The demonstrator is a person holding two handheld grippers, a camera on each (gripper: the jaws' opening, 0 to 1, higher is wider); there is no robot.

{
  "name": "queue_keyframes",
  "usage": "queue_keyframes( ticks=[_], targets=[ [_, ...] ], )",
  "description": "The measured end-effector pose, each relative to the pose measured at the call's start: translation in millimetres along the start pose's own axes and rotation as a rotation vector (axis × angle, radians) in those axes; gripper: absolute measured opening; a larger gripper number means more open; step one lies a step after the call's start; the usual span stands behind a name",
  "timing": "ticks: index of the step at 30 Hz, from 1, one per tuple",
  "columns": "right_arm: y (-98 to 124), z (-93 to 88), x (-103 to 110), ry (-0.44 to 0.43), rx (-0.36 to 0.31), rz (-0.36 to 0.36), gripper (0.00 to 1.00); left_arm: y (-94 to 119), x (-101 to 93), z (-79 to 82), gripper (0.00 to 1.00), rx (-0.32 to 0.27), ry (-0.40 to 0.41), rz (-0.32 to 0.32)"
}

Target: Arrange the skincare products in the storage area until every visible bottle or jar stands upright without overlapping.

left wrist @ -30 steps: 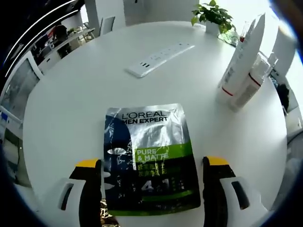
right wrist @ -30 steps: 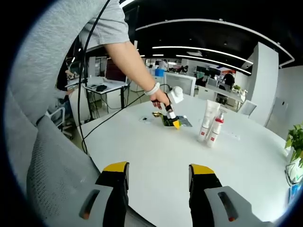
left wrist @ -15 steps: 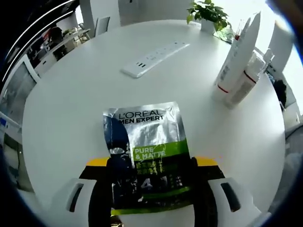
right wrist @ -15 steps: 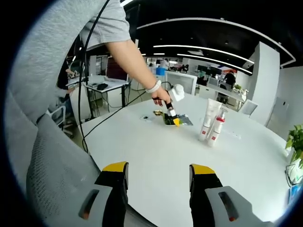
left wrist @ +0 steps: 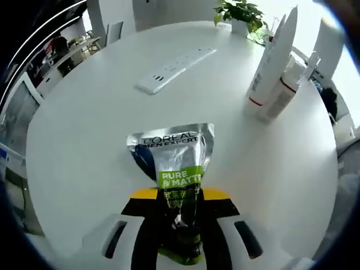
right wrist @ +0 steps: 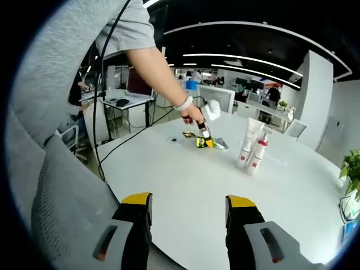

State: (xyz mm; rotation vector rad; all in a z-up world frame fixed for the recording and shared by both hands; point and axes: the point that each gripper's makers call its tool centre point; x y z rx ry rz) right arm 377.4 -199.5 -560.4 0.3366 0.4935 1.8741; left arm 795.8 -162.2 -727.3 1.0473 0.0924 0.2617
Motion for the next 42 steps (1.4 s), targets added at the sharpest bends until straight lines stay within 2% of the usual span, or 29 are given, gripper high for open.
queue_keyframes(
  ticks=[6,8,13,19,21,23,25,31,37,42],
  targets=[
    [0,1.3,-1,0.003,-0.007,-0.008,0.49,3,-7.2,-1.9,0.11,0.013,-0.009,-0.005],
    [1,1.8,-2,0.003,-0.009,-0.009,0.49,10,-21.5,-2.5,0.08,0.014,0.004,0.004],
    [1,3.3,-2,0.002,-0.017,-0.009,0.49,18,-37.8,-5.6,0.04,0.029,0.01,0.017],
    [2,6.1,-2,0.006,-0.03,-0.013,0.5,30,-64.2,-10.7,0.03,0.001,0.035,0.035],
    [2,6.8,-2,0.008,-0.034,-0.012,0.49,37,-72.1,-4.6,0.03,-0.048,0.06,0.039],
    [3,7.5,-1,0.011,-0.037,-0.011,0.49,46,-78.3,-0.4,0.03,-0.073,0.07,0.041],
    [3,8.8,0,0.013,-0.042,-0.009,0.49,56,-88.4,10.6,0.03,-0.134,0.119,0.025],
    [4,12.4,1,0.021,-0.059,-0.007,0.49,94,-104.9,31.4,0.03,-0.239,0.133,0.053],
    [6,15.0,3,0.041,-0.072,-0.004,0.49,111,-127.5,28.7,0.03,-0.249,0.105,0.051],
    [7,16.3,4,0.057,-0.079,-0.001,0.49,123,-147.1,19.8,0.03,-0.271,0.109,0.044]
  ],
)
Point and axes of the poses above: the point that each gripper's makers call its tool centre point, and the gripper's own axes: y roughly backward along the fingers, x roughly to its left, z roughly out of its top, and after that the axes turned 6 degrees about -y, right-handed
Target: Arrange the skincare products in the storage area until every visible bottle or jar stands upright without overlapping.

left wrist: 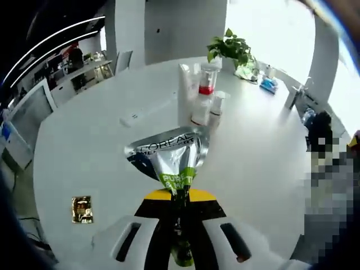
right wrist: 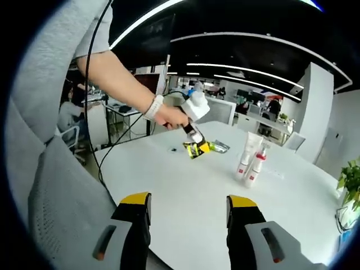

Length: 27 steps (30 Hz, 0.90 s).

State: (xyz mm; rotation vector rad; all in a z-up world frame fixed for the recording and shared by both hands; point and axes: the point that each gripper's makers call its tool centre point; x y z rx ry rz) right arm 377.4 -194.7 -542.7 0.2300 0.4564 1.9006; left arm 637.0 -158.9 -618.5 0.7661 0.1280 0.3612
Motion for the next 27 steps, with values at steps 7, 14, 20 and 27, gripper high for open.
queue_keyframes(
  ticks=[7,14,20,27],
  targets=[
    [0,2.2,2,0.006,-0.007,0.012,0.49,28,-28.2,-6.1,0.03,-0.083,0.086,0.01],
    [1,4.0,6,0.012,-0.015,0.028,0.49,53,-56.9,-24.9,0.03,-0.113,0.127,-0.004],
    [0,4.4,11,0.032,-0.013,0.044,0.48,78,-87.2,-35.3,0.03,-0.159,0.179,-0.005],
    [3,9.2,7,0.004,-0.036,0.033,0.48,96,-118.6,-41.0,0.03,-0.222,0.249,-0.012]
  ],
)
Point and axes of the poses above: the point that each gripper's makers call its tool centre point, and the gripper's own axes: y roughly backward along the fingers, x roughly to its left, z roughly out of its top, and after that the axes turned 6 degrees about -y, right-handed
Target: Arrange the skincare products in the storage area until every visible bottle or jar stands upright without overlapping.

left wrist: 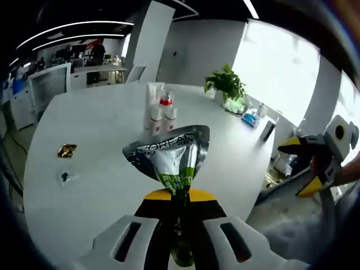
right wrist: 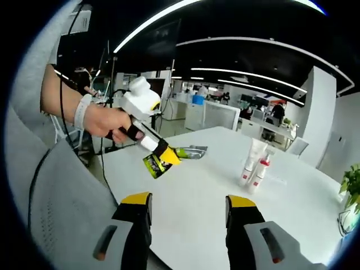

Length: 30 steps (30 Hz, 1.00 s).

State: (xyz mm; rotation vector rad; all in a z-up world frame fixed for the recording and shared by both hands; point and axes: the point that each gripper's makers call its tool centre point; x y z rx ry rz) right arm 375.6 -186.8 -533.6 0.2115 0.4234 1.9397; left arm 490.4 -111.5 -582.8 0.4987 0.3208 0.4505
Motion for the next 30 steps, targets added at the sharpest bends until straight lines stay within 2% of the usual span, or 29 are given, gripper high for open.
queue_keyframes(
  ticks=[3,5,10,14,15,17,18,20,22,26,30],
  targets=[
    [1,2.8,0,-0.009,-0.013,-0.003,0.47,8,-7.9,3.7,0.03,-0.042,0.029,-0.009],
    [1,3.0,0,-0.013,-0.015,0.001,0.47,13,-18.6,10.1,0.03,-0.097,0.042,-0.03],
    [0,5.2,6,-0.022,-0.02,0.023,0.47,23,-35.0,8.1,0.03,-0.128,0.048,-0.032],
    [0,5.2,6,-0.038,-0.02,0.027,0.47,28,-42.8,6.3,0.03,-0.138,0.064,-0.059],
    [0,5.0,6,-0.04,-0.019,0.027,0.47,31,-46.2,6.6,0.03,-0.136,0.074,-0.097],
    [0,5.1,7,-0.037,-0.02,0.028,0.47,37,-40.7,9.9,0.03,-0.148,0.07,-0.095],
    [0,5.4,7,-0.034,-0.021,0.029,0.47,39,-45.4,10.6,0.03,-0.143,0.092,-0.145],
    [-1,4.9,8,-0.028,-0.017,0.03,0.47,45,-39.0,12.5,0.03,-0.145,0.077,-0.129],
    [-1,5.3,8,-0.024,-0.018,0.028,0.47,50,-37.9,11.2,0.03,-0.121,0.06,-0.138],
    [-1,5.3,8,-0.019,-0.017,0.027,0.47,58,-39.3,6.9,0.04,-0.116,0.055,-0.15],
    [-2,5.1,9,-0.016,-0.014,0.032,0.47,59,-40.5,-8.1,0.04,-0.097,0.078,-0.132]
  ],
)
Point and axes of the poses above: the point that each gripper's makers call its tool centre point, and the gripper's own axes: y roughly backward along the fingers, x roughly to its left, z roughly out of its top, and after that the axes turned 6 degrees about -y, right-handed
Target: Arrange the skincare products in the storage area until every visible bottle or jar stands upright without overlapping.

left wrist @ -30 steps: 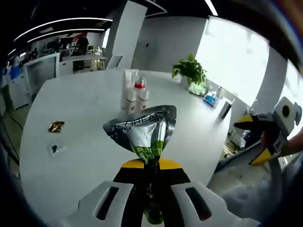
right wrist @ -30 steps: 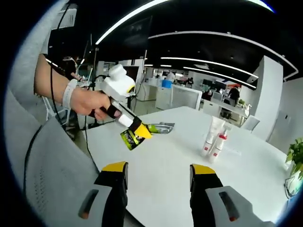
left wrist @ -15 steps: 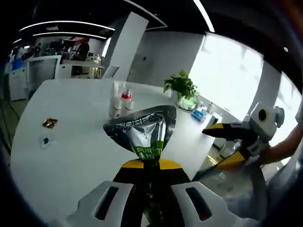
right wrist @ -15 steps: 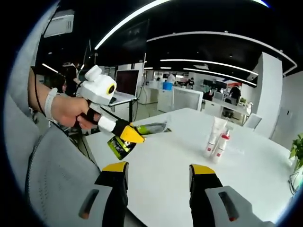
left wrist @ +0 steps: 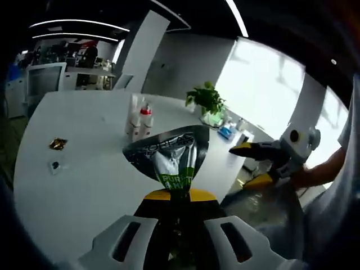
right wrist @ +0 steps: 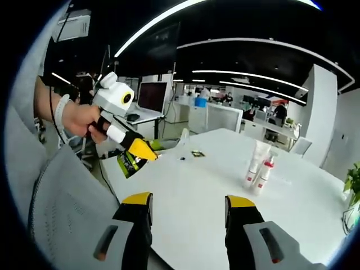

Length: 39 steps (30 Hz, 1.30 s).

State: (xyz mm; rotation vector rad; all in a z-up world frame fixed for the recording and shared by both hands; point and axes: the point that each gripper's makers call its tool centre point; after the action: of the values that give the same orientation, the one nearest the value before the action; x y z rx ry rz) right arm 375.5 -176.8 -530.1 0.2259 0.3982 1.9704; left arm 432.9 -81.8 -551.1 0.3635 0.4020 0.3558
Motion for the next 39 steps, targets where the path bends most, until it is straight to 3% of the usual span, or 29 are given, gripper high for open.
queue_keyframes(
  ticks=[3,6,11,13,16,24,26,28,31,34,36,39],
  targets=[
    [0,-1.3,0,-0.005,0.007,0.004,0.47,-1,2.4,-8.2,0.04,-0.014,0.072,0.058],
    [0,-0.4,0,-0.025,0.004,0.008,0.47,-5,-7.1,-8.5,0.04,-0.06,0.081,0.076],
    [-1,-1.0,-1,-0.067,0.006,0.021,0.47,-14,-33.3,-11.5,0.04,-0.076,0.03,0.066],
    [-2,-1.3,3,-0.076,0.008,0.035,0.47,-17,-36.3,-11.5,0.04,-0.063,-0.029,0.062],
    [-2,0.6,8,-0.1,0.004,0.065,0.47,-18,-38.2,-12.4,0.04,-0.065,-0.015,0.044],
    [-6,-4.6,4,-0.292,0.028,0.096,0.47,-19,-39.2,-18.0,0.04,-0.041,-0.029,0.031],
    [-6,-1.3,3,-0.306,0.014,0.107,0.47,-20,-41.7,-18.8,0.04,-0.036,-0.035,0.018],
    [-9,-1.1,10,-0.394,0.014,0.14,0.49,-20,-43.6,-19.1,0.04,-0.034,-0.039,0.012],
    [-14,4.4,14,-0.456,-0.014,0.159,0.51,-20,-45.5,-19.5,0.04,-0.03,-0.05,0.001],
    [-17,12.3,18,-0.64,-0.063,0.21,0.51,-20,-45.4,-19.6,0.04,-0.032,-0.049,-0.005],
    [-20,9.8,14,-0.685,-0.076,0.188,0.56,-20,-45.4,-19.7,0.04,-0.032,-0.048,-0.005],
    [-20,11.4,17,-0.715,-0.082,0.215,0.59,-20,-47.1,-22.3,0.04,-0.021,-0.047,-0.015]
  ],
)
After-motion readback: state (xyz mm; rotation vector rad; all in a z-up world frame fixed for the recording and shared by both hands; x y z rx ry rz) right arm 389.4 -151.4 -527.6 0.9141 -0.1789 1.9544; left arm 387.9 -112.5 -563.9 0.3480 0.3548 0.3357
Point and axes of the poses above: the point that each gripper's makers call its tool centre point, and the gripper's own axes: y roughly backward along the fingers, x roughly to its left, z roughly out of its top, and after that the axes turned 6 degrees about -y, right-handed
